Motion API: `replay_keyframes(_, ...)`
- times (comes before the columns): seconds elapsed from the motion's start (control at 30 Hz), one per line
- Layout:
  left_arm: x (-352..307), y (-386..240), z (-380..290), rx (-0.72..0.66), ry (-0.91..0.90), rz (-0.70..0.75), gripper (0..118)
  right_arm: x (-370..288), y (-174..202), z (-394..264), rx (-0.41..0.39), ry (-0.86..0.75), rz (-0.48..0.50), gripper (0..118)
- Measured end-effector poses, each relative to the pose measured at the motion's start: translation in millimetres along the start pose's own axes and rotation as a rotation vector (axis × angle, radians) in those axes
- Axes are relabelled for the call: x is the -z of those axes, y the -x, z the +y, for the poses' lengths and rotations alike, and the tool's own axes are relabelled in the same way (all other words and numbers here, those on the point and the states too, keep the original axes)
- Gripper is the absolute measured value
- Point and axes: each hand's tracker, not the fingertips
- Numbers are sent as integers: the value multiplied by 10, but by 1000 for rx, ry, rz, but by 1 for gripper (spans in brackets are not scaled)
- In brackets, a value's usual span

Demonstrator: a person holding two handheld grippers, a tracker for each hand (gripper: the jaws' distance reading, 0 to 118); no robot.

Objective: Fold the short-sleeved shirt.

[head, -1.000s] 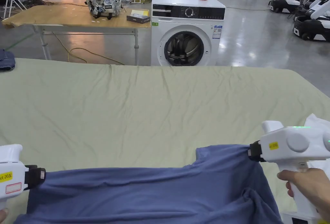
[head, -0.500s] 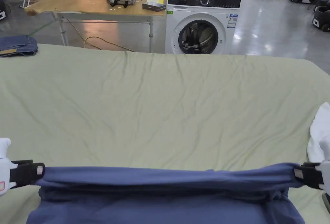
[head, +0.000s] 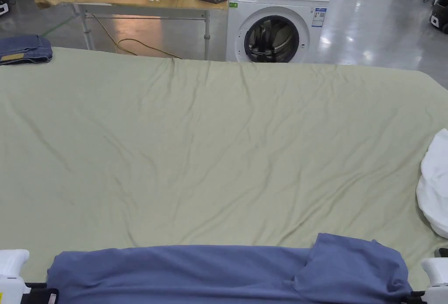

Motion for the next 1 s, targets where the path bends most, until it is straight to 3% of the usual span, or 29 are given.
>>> replay_keyframes(0.2, 85, 84, 132, -8, 8, 19, 0, -30, 143, 50, -23, 23, -41, 0)
replay_keyframes(0.23, 55, 88, 152, -30, -5, 11, 4, -118, 195, 63, -29, 29, -53, 11)
replay_keyframes(0.3, -44, 64, 175, -66, -45, 1, 23, -272, 264, 82, -66, 5, -123, 49)
replay_keyframes(0.33, -85, 46, 197, -70, -66, -1, 32, -355, 306, 96, -88, -21, -160, 61)
replay_keyframes(0.43, -216, -68, 300, -60, -163, 21, 39, -548, 334, 200, -101, -123, -205, 61)
replay_keyframes(0.7, -271, -599, 558, 35, -461, 47, 40, -593, 832, 448, -15, -474, -135, 59)
replay_keyframes(0.77, -268, -748, 581, 54, -531, 61, 36, -540, 980, 486, 12, -559, -114, 40)
replay_keyframes(0.87, -286, -989, 590, 109, -639, 137, 8, -538, 1199, 499, 29, -690, -80, 18)
replay_keyframes(0.93, -324, -1099, 589, 129, -717, 184, 1, -566, 1317, 489, 35, -780, -67, 0)
replay_keyframes(1.0, -373, -1136, 597, 136, -784, 180, 0, -612, 1417, 454, 23, -867, -91, 0)
